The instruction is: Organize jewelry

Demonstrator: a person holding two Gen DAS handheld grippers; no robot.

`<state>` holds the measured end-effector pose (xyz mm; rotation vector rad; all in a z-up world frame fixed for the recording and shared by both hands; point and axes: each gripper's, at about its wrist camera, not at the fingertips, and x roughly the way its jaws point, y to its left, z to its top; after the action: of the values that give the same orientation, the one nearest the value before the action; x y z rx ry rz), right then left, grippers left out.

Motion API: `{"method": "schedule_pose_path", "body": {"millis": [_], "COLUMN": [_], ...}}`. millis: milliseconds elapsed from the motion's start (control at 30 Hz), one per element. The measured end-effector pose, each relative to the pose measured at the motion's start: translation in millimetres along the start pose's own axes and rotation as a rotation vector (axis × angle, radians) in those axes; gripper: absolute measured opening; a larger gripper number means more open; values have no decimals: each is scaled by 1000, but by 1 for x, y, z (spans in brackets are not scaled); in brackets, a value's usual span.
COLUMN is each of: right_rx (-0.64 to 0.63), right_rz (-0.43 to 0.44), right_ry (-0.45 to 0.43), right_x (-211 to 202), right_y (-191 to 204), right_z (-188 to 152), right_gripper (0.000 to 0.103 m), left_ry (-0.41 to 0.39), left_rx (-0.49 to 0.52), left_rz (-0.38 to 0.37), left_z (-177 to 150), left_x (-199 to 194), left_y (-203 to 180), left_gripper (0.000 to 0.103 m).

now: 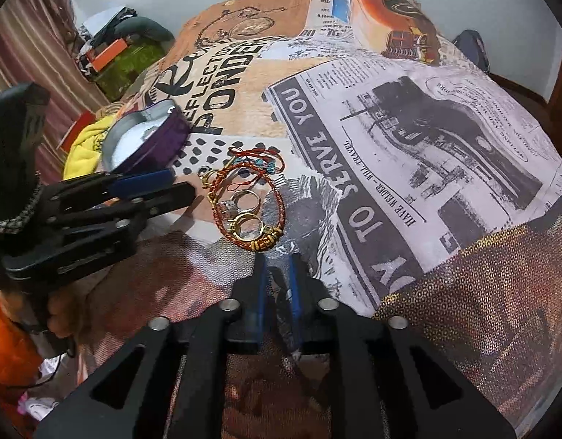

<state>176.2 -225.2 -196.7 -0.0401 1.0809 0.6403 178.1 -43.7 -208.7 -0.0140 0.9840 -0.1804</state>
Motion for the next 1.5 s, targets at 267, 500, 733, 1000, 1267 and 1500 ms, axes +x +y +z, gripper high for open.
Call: {"method": "schedule_pose_path", "body": {"millis": [267, 500, 733, 1000, 1267, 1500], "right_rx": [-49, -71, -105, -162, -141, -132], "right_rz": [-4, -16, -7, -40, -48, -50], "right_ry": [3, -2, 0, -41, -36, -62], "right_x": [7, 14, 20, 23, 16, 0], "right_y": [10, 12, 19, 29, 30, 31], "right_z": [3, 9, 11, 9, 3, 1], "right_gripper": [33, 33, 46, 30, 15, 14], "left_ry": [18, 17, 12, -28, -53, -70], "left_rx": [33, 58, 56, 35, -6, -18], "left_rz": [-9, -31, -46, -43, -51, -57], "left_z": [11, 13, 9, 1, -3, -7], "left_x": [12, 16, 6, -21, -37, -48], "left_y": [-1, -4, -6, 1, 10, 9], "left_gripper": [21, 8, 8, 8, 8, 8]}}
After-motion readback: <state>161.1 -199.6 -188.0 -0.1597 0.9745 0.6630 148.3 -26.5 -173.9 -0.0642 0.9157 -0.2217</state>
